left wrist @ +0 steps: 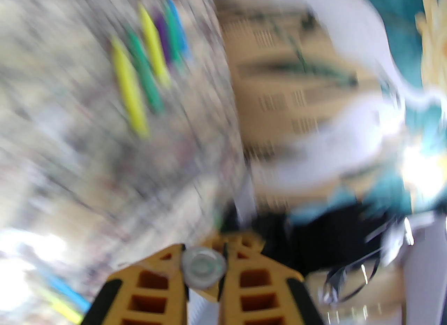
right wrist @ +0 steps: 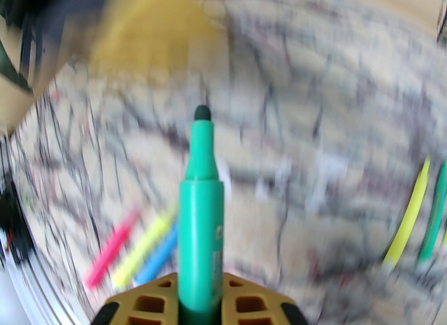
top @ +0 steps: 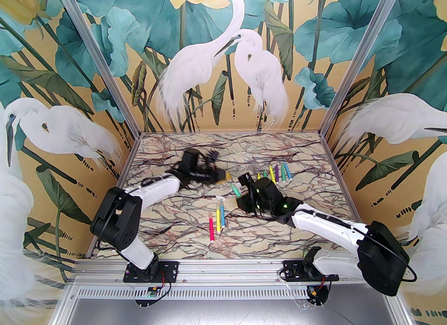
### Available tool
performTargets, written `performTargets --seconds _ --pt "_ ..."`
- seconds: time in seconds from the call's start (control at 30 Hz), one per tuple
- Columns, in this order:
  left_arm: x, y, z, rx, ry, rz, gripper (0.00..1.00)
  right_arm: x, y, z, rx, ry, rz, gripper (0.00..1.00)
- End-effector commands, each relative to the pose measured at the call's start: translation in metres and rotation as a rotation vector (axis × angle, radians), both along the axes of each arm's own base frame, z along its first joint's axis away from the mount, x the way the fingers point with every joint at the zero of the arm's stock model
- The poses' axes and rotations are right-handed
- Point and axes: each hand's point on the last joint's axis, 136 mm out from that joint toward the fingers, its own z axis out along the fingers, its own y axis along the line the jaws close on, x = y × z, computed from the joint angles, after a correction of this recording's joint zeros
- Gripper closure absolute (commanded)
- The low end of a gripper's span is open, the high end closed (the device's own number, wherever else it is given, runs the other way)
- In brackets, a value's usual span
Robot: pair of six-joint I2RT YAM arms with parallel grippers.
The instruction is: Open the pen caps
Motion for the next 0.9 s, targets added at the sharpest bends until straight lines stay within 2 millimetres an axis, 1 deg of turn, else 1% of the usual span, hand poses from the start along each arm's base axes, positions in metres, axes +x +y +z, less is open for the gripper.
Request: performTargets --seconds 0.0,0.1,0.17,0.2,0.33,0.47,0.53,0.63,0.87 --pt "0.031 0.024 0.027 0.023 -0.112 0.136 1.0 -0.022 -0.008 -0.016 -0.047 0.076 0.046 1.0" --pt "0.031 0.026 0.027 0.032 -0.113 0.133 1.0 -0.017 -0.011 -0.017 -0.06 0.061 0.021 1.0" --pt "0.028 0.028 0.019 0.065 -0.099 0.125 1.0 -0.007 -0.017 -0.015 -0.082 0.029 -0.029 1.0" --pt "0.027 0.031 0.012 0.104 -0.088 0.131 1.0 -0.001 -0.019 -0.014 -0.091 0.018 -0.052 1.0" --pt "0.018 0.052 -0.024 0.294 -0.043 0.157 1.0 0.041 -0.033 -0.002 -0.115 -0.024 -0.219 1.0" --pt "0.003 0.069 -0.054 0.472 -0.003 0.149 1.0 0.078 -0.051 -0.001 -0.147 -0.026 -0.371 1.0" --pt "-0.005 0.074 -0.067 0.55 0.018 0.13 1.0 0.093 -0.056 -0.004 -0.171 -0.02 -0.419 1.0" --pt "-0.012 0.077 -0.08 0.642 0.035 0.102 1.0 0.109 -0.061 -0.012 -0.195 0.001 -0.479 0.99" --pt "-0.015 0.073 -0.097 0.752 0.058 0.049 1.0 0.132 -0.064 -0.034 -0.269 0.042 -0.553 0.96"
